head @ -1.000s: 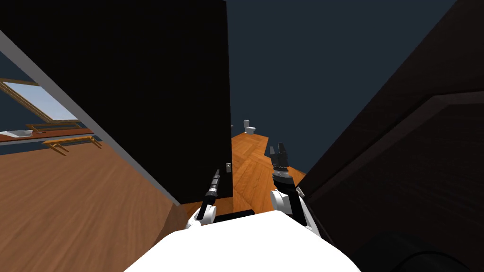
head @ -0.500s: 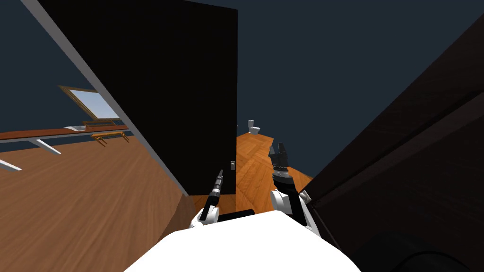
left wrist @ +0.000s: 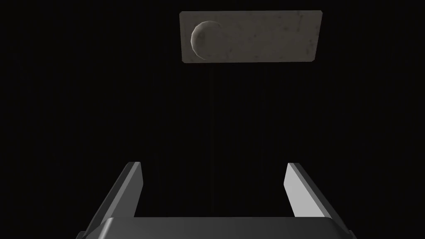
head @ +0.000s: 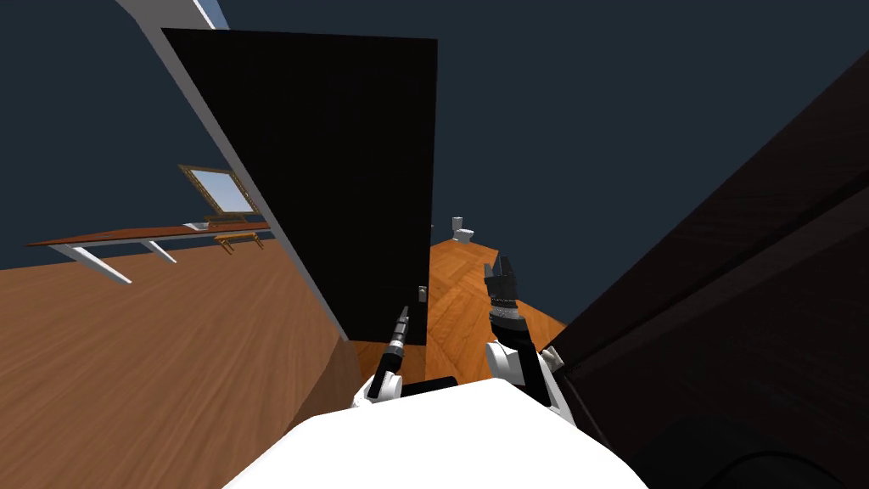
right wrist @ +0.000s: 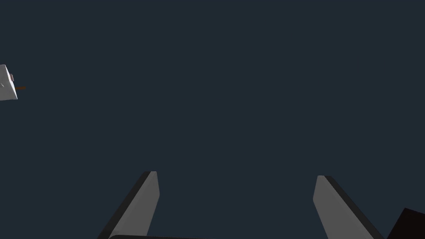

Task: Push the door open

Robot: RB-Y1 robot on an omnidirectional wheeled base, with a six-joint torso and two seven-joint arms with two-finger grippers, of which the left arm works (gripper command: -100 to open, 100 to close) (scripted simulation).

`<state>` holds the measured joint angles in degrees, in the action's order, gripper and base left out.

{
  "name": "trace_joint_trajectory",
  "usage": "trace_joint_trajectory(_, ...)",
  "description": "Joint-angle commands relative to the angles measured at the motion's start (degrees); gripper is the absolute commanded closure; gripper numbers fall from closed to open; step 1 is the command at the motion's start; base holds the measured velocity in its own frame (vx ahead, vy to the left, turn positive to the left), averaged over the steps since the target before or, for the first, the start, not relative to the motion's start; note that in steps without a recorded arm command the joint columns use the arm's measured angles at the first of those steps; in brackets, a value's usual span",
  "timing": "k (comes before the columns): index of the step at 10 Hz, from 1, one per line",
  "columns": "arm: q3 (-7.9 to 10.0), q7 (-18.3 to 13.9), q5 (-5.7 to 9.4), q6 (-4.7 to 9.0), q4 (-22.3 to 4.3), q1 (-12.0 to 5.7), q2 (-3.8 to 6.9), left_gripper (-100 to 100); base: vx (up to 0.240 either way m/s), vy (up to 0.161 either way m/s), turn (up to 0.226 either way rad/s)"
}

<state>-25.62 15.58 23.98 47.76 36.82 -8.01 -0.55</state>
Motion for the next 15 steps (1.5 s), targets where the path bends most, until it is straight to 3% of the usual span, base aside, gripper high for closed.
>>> trace_joint_trajectory(1, -0.80, 0.63, 0.50, -0.76, 1.79, 0.90, 0.01, -100, -0.040, -0.036, 0.027)
trace_joint_trajectory(3, -3.54, 1.52, 2.40, -0.80, 2.25, 1.09, -1.31, -100, -0.067, -0.091, 0.134)
trace_joint_trajectory(5, -3.54, 1.52, 2.40, -0.80, 2.25, 1.09, -1.31, -100, -0.045, -0.078, 0.011)
trace_joint_trajectory(6, -3.49, 1.13, 2.36, -0.02, 0.98, 0.53, -1.49, -100, -0.014, -0.013, -0.003)
trace_joint_trajectory(11, -2.87, 1.39, 2.19, -0.06, 0.73, 0.31, 1.70, -100, 0.150, 0.069, -0.015)
trace_joint_trajectory(12, -2.70, 1.44, 2.14, -0.02, 0.61, 0.23, 1.81, -100, 0.262, -0.063, -0.023)
trace_joint_trajectory(14, -2.35, 1.54, 2.04, 0.04, 0.39, 0.07, 1.17, -100, 0.209, -0.102, -0.017)
trace_joint_trajectory(15, -2.13, 1.60, 1.98, 0.09, 0.24, -0.04, 0.11, -100, 0.194, -0.125, -0.027)
